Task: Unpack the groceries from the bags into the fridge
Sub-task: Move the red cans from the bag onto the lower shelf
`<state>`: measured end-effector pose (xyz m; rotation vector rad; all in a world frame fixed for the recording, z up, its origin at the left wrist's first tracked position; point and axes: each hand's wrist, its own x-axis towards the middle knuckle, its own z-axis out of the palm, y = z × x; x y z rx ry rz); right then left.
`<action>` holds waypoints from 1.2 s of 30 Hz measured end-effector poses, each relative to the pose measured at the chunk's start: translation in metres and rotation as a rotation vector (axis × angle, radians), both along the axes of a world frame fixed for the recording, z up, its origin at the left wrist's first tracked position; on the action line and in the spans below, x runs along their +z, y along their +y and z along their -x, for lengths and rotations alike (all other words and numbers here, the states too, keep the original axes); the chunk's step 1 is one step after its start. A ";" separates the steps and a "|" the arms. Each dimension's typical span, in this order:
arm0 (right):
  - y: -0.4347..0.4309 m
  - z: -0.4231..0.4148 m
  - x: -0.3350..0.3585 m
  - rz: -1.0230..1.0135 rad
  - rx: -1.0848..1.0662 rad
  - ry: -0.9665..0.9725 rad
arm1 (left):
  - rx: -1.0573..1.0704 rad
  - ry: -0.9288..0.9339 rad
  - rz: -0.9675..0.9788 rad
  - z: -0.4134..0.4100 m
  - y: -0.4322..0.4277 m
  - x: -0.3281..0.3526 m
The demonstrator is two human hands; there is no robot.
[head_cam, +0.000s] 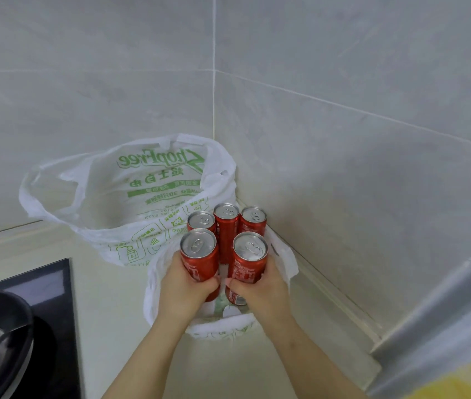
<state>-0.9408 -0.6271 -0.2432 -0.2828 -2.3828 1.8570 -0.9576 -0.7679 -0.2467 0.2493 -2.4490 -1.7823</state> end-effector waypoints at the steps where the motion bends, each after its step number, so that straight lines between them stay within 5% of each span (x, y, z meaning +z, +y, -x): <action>1: 0.003 -0.004 0.002 -0.007 -0.010 0.007 | -0.024 0.009 0.009 -0.003 0.004 0.004; 9: 0.029 -0.073 0.033 0.025 -0.143 0.079 | -0.197 0.086 0.179 -0.052 0.042 0.043; 20: 0.102 -0.221 0.014 0.034 -0.580 -0.082 | -0.587 0.034 0.231 -0.145 0.134 0.028; 36: 0.287 -0.549 0.044 -0.096 -1.178 -0.099 | -1.218 0.179 0.244 -0.422 0.389 0.057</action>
